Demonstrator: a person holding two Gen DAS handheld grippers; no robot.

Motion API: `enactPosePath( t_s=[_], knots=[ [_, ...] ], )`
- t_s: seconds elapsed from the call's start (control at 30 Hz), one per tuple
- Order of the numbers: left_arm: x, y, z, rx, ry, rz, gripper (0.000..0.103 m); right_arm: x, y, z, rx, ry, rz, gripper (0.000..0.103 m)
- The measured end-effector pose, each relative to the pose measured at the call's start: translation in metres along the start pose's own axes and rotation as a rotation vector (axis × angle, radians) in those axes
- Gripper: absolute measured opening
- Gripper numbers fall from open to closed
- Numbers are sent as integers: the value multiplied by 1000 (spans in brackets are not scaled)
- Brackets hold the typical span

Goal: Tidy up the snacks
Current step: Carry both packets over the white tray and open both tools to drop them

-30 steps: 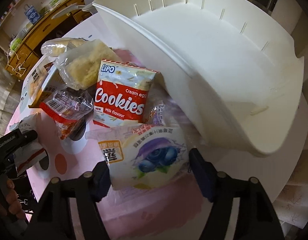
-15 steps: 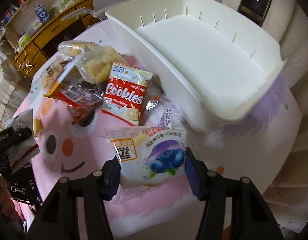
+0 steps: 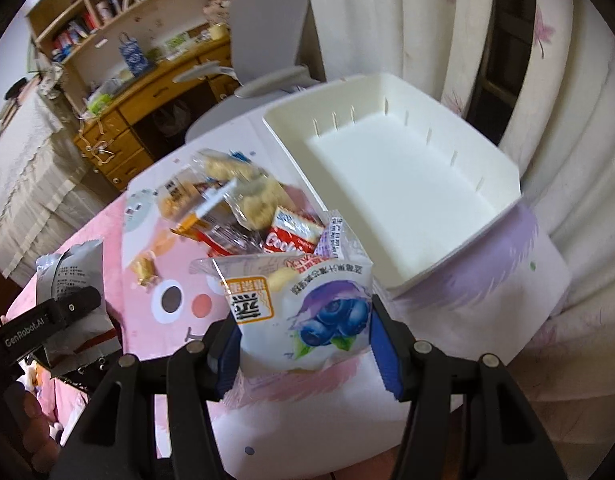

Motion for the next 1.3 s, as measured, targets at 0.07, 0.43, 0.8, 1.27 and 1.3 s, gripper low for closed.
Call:
enactPosePath(
  t_s=[0.07, 0.43, 0.8, 1.27, 1.3],
  knots=[
    [-7, 11, 3, -4, 17, 21, 53, -9, 6, -3, -22, 23, -18, 56],
    [-19, 105, 28, -55, 81, 87, 53, -27, 67, -36, -222, 84, -100, 56],
    [-3, 193, 45, -103, 157, 152, 53, -32, 127, -79, -443, 157, -146, 57],
    [29, 263, 47, -105, 121, 241, 54, -5, 177, -111, -581, 63, -208, 57],
    [32, 266, 47, -106, 117, 234, 56, -3, 180, -112, -582, 58, -210, 58]
  ],
)
Point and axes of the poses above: each gripper's, at about its wrist camera, not at the fingertips, and x roughly the way its jaws point, y to its right, z to its underside, the point moved 1 cm from there along x, roughly the way its jaws point, and after that the axes turned 14 degrees about -x, right-handed, at the moved point
